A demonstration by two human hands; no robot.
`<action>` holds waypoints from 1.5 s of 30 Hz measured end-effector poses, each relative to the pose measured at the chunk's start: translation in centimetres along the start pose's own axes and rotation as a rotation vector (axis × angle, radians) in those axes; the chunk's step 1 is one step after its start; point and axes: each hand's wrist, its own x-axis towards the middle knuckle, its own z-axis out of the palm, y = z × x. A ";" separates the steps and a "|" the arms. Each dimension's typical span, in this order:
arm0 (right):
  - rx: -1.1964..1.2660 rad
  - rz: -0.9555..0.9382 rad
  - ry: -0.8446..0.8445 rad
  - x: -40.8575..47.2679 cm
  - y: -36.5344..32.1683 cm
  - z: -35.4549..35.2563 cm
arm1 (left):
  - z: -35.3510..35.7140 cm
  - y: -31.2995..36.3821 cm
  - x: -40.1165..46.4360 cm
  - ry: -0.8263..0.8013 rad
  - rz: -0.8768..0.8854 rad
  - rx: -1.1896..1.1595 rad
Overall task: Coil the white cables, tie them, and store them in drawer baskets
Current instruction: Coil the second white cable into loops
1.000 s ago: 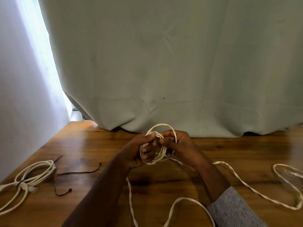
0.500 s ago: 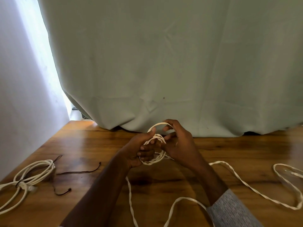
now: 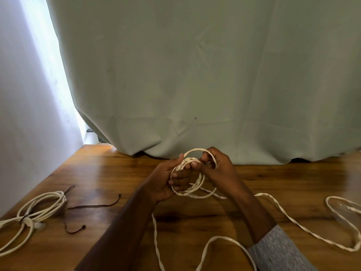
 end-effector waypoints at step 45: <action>0.134 0.386 -0.102 -1.8 -0.9 2.1 | -1.1 1.4 0.2 0.099 0.234 -0.231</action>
